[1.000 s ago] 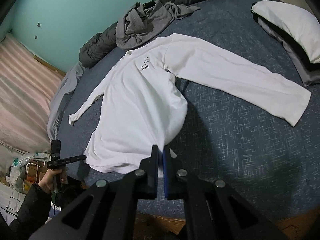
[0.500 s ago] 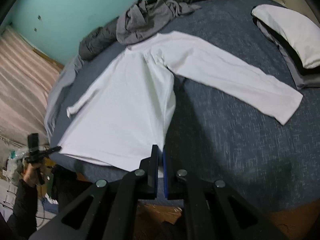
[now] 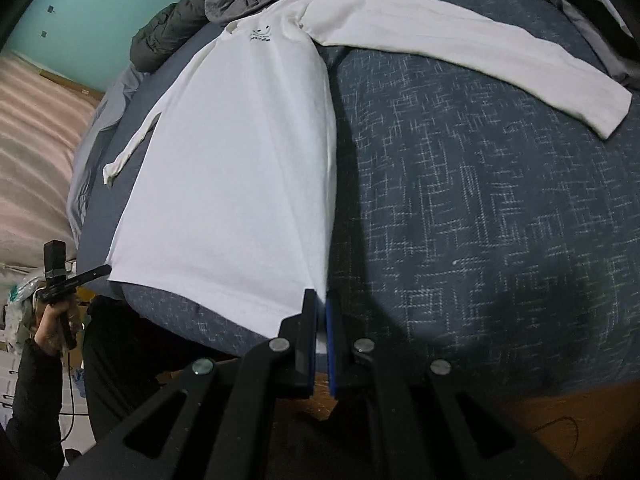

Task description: Fold clothes

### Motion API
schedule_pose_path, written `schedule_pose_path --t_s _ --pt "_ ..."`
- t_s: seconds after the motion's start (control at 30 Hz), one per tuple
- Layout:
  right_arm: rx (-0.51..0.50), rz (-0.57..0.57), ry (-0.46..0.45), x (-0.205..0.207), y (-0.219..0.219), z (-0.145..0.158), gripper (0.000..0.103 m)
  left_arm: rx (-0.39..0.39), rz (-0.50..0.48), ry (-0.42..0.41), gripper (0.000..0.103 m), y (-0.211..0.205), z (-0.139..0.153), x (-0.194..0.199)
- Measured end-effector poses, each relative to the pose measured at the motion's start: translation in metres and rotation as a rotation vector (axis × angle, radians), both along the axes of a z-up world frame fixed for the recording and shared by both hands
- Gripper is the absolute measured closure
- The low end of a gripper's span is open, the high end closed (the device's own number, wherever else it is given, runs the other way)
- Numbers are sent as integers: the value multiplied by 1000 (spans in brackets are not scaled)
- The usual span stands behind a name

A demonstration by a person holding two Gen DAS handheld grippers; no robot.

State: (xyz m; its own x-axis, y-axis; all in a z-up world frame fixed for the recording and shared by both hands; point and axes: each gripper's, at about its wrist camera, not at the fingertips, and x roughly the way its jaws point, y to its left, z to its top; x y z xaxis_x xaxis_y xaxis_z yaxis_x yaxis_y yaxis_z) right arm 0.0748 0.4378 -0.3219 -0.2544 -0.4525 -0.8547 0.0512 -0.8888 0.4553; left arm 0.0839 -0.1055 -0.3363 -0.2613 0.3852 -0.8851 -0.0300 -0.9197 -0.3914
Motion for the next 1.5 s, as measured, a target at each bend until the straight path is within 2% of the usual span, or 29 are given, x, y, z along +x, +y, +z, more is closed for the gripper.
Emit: schedule_pose_path --t_s 0.1,0.17,0.2,0.23,0.4,0.5,0.73,0.77,0.83,0.93,1.1,1.27,1.5 --pt "-4 -31 8 -1 8 4 94 -4 -8 6 96 2 3 2" --pt "-10 -58 10 -3 14 7 82 -6 -6 11 96 2 6 1" --pt "-13 -68 10 -3 16 8 69 -6 -5 13 94 1 7 1" --pt "-15 -71 5 -4 16 7 66 -5 1 17 92 0 8 1" --pt "-4 -64 -26 -6 6 1 65 -14 28 9 74 -12 5 -2" --pt "5 -45 -20 -7 -2 0 65 -5 47 11 72 -20 4 -2" --pt "24 19 -11 -9 -14 -3 66 -5 74 18 67 -26 7 5" --pt "33 34 -17 -10 -16 -6 69 -5 72 16 66 -26 6 5" --pt "56 57 -20 -10 -19 -9 91 -7 69 12 66 -26 4 5" --pt "40 47 -12 -9 -15 -5 96 -9 64 7 66 -25 2 5" --pt "-12 -11 22 -5 6 12 97 -11 57 -11 61 -24 -6 4" --pt "-44 -90 14 -1 29 19 97 1 47 -32 61 -20 -15 2" --pt "-45 -151 -12 -3 35 10 98 5 26 -39 61 -13 -20 3"
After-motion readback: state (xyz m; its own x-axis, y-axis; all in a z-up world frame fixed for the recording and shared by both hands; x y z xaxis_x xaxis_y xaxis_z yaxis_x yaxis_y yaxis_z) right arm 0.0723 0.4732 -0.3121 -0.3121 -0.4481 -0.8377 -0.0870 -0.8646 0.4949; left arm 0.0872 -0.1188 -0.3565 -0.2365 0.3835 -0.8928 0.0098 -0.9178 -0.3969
